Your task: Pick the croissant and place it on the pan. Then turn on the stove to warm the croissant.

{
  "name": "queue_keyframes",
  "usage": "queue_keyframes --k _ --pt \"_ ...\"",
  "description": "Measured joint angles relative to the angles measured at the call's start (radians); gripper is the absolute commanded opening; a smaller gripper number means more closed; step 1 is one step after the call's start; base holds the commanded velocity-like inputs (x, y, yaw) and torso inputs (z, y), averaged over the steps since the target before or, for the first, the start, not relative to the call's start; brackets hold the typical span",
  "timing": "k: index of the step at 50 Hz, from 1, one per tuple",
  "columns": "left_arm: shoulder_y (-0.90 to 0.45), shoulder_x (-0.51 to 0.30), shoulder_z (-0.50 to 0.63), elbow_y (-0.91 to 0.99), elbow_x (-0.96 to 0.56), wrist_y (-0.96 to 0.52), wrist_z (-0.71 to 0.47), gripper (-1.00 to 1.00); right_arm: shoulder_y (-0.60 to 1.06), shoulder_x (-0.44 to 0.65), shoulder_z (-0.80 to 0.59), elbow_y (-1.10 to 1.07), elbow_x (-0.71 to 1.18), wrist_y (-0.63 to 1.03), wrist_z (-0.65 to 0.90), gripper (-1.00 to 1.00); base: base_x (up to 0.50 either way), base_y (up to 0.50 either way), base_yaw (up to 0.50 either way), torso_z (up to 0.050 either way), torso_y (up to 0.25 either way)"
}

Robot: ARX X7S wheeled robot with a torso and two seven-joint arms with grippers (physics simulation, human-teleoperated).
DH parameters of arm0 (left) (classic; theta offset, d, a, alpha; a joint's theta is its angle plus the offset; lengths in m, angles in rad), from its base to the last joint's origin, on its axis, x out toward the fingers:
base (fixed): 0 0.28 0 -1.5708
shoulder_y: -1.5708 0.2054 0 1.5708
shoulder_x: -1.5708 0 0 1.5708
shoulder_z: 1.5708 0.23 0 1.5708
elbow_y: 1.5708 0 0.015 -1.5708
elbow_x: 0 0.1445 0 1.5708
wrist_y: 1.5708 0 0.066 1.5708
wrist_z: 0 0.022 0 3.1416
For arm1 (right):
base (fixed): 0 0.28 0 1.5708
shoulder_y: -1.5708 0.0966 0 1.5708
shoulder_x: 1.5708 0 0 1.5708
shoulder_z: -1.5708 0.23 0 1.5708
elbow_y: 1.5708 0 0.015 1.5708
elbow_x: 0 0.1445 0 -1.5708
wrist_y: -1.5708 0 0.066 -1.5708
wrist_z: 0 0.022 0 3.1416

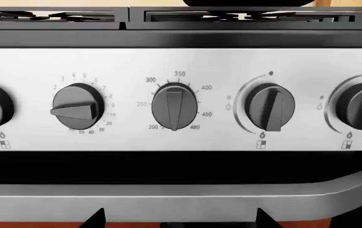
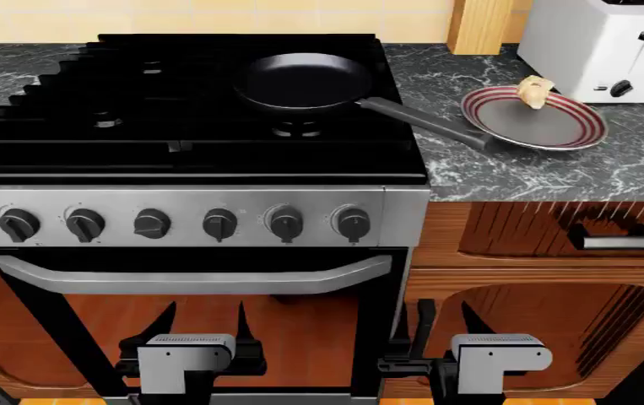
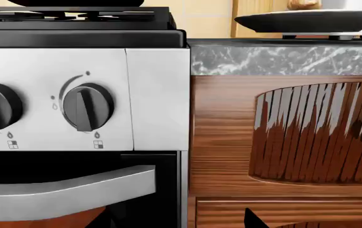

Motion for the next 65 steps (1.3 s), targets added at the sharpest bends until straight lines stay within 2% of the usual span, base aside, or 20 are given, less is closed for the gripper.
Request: queue_keyframes --k 16,51,65 --pt "0.006 -0.035 0.033 0.002 -0.026 0.041 -0.043 1.00 0.000 0.035 -0.045 0.016 0.039 -0.007 0.016 1.00 0.00 0.00 0.00 0.002 0.000" --pt "0.011 -0.105 0.096 -0.006 -0.071 0.080 -0.070 1.00 0.001 0.088 -0.105 0.012 0.103 -0.004 0.053 1.00 0.00 0.00 0.00 0.050 0.000" --pt "0.001 -0.114 0.108 -0.014 -0.095 0.034 -0.092 1.00 0.003 0.100 -0.114 0.009 0.143 -0.001 0.061 1.00 -0.08 -0.45 0.00 0.002 0.000"
